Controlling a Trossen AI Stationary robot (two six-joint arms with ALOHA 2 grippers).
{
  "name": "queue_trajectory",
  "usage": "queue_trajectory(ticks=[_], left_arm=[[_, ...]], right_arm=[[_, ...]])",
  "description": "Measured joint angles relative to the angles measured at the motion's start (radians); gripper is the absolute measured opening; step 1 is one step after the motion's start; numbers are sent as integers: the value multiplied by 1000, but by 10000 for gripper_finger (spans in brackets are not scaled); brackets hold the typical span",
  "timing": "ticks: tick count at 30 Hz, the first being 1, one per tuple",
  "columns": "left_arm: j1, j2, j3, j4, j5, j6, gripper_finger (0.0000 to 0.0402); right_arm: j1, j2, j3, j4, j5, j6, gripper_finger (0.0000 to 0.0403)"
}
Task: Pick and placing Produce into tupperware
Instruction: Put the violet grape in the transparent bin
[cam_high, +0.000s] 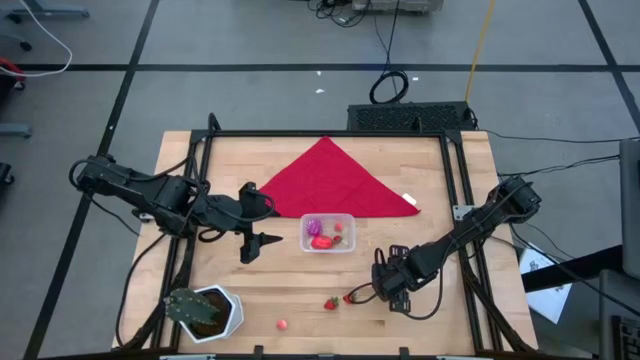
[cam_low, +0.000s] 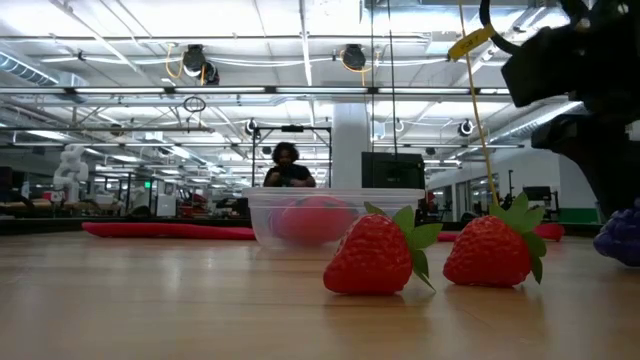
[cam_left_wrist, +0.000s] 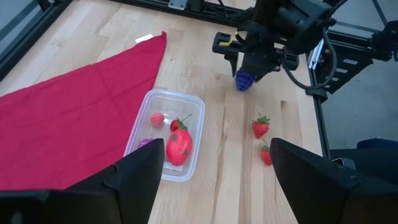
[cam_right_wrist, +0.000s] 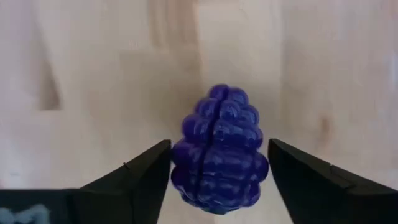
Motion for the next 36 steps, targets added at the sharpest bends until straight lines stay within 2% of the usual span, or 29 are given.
queue_trajectory(ticks=[5, 9, 28, 36], left_arm=[[0, 0, 0, 0, 0, 0, 296], [0, 0, 0, 0, 0, 0, 296], [0, 0, 0, -19, 0, -2, 296], [0, 0, 0, -21, 0, -4, 296]], right_arm=[[0, -2, 0, 5, 0, 17, 300], [0, -3, 0, 5, 0, 19, 314], [1, -5, 0, 11, 0, 18, 314], [-1, -6, -82, 10, 0, 51, 313]])
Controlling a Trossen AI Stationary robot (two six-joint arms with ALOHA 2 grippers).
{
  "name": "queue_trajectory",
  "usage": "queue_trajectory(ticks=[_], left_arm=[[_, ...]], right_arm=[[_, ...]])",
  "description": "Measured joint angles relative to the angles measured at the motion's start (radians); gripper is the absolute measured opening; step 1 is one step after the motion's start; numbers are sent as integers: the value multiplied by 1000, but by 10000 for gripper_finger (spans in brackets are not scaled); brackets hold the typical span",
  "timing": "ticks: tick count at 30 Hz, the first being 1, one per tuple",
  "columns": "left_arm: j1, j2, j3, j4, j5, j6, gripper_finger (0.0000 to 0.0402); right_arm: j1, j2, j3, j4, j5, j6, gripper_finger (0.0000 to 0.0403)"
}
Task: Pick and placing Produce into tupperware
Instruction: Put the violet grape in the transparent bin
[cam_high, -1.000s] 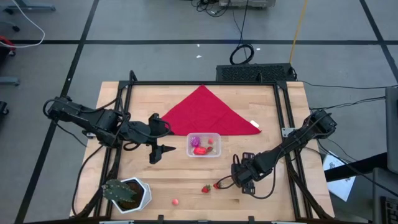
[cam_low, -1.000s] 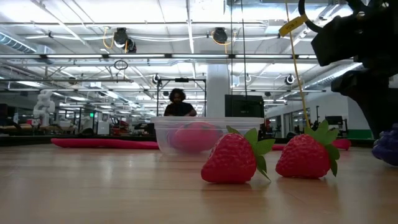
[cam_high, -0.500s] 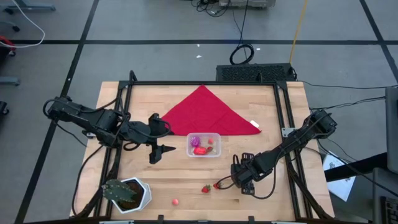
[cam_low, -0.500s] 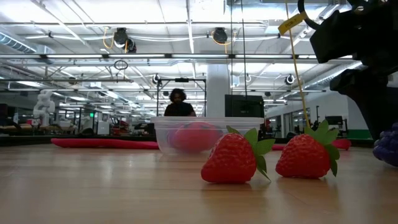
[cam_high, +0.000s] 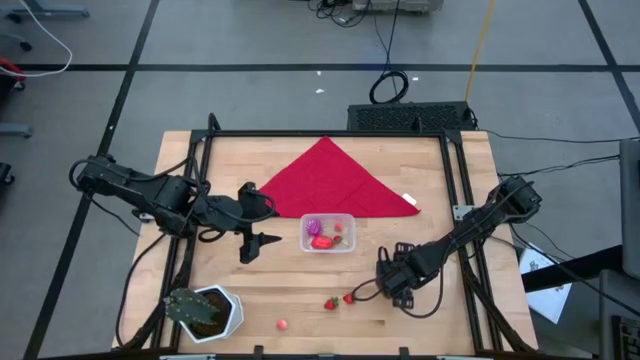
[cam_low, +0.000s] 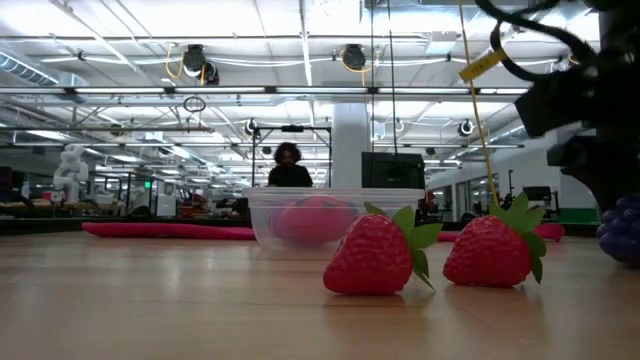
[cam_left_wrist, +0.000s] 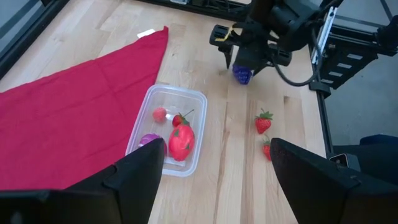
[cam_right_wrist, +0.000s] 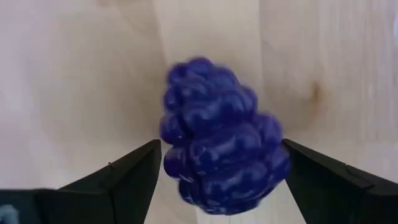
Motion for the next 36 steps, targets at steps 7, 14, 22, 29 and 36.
queue_trajectory(ticks=[7, 14, 22, 29, 36], left_arm=[[0, 0, 0, 0, 0, 0, 296], [0, 0, 0, 0, 0, 0, 296], [0, 0, 0, 0, 0, 2, 296], [0, 0, 0, 0, 0, 1, 296], [0, 0, 0, 0, 0, 1, 296]], right_arm=[[1, -3, -28, 27, 0, 1, 313], [0, -2, -30, 48, 0, -40, 313], [0, -2, -30, 51, 3, -67, 313], [-1, -1, -31, 53, 23, -91, 313], [-21, 0, -32, 59, 22, -112, 313]])
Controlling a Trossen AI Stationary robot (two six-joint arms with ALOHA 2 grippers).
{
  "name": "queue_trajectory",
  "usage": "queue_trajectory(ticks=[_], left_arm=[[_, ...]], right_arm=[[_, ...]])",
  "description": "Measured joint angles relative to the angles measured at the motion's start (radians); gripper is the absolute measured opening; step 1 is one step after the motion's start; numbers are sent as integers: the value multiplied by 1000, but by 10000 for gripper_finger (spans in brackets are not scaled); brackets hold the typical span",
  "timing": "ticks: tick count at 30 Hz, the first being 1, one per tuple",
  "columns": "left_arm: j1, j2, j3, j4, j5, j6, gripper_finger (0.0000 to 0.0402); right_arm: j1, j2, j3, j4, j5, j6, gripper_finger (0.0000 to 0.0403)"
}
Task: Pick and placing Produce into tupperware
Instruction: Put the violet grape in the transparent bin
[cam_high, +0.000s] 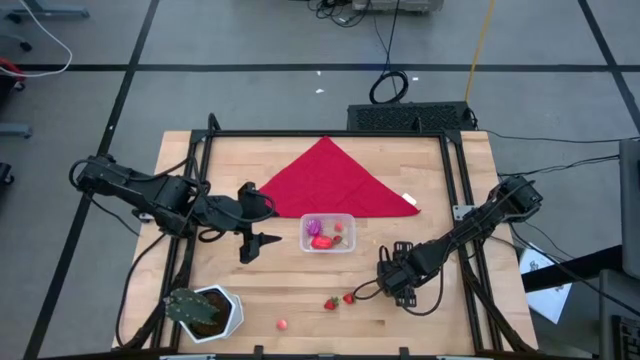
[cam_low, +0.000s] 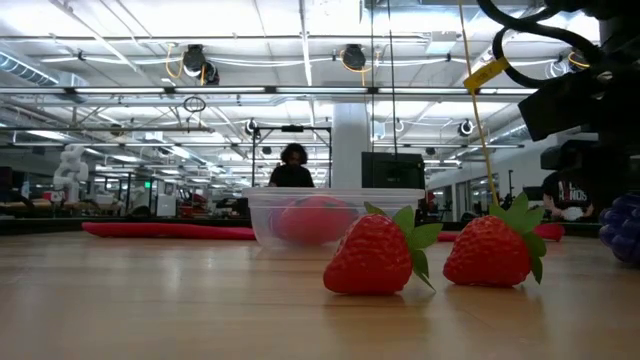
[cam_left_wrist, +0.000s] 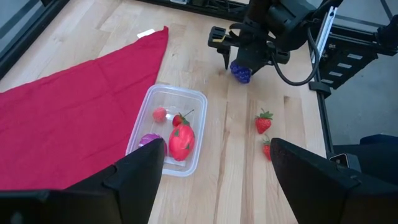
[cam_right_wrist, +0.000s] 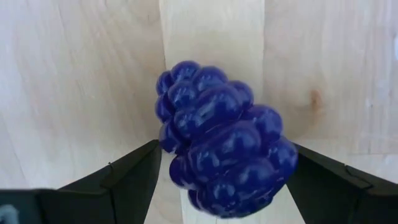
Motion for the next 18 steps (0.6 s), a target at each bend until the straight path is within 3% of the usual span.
queue_trajectory(ticks=[18], left_arm=[[0, 0, 0, 0, 0, 2, 296]], right_arm=[[-13, 1, 0, 26, 9, -34, 313]])
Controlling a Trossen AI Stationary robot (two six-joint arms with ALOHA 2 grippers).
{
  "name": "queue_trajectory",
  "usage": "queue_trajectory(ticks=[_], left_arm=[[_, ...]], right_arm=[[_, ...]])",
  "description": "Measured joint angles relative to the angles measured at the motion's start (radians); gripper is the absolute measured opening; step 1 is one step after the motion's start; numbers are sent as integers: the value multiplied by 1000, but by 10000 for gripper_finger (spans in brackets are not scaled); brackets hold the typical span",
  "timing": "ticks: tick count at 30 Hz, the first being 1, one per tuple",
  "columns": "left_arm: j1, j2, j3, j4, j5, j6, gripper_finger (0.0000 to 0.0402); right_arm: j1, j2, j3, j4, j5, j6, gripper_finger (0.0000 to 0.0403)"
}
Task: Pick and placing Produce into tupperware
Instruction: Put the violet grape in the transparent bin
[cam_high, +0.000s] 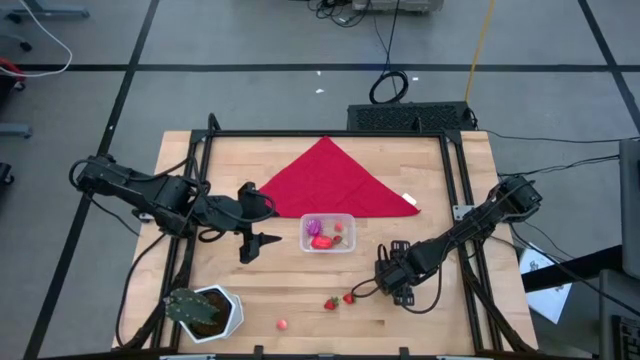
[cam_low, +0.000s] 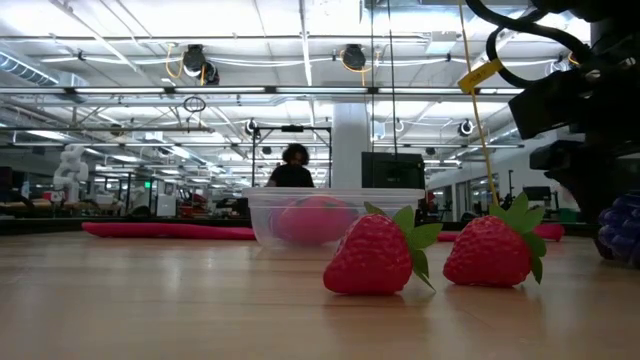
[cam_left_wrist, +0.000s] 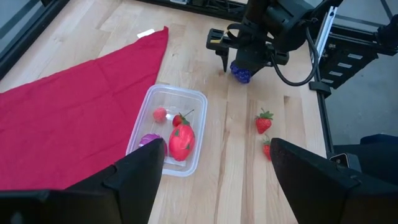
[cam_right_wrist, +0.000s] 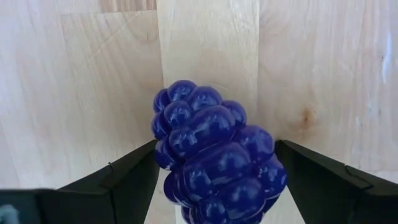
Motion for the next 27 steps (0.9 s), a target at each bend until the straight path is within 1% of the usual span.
queue_trajectory(ticks=[3, 10, 12, 15, 20, 27], left_arm=[[0, 0, 0, 0, 0, -2, 296], [0, 0, 0, 0, 0, -2, 296], [0, 0, 0, 0, 0, -2, 296], [0, 0, 0, 0, 0, -2, 296], [0, 0, 0, 0, 0, -2, 296], [0, 0, 0, -1, 0, -2, 296]], right_arm=[[0, 0, 0, 0, 1, 6, 302], [-1, 0, 0, -5, 5, 5, 234], [-1, 0, 0, -3, 6, 4, 222], [-2, 0, 0, -2, 6, 4, 219], [-10, -12, -2, -1, -1, 5, 232], [-46, -91, -1, 43, 3, -19, 221]])
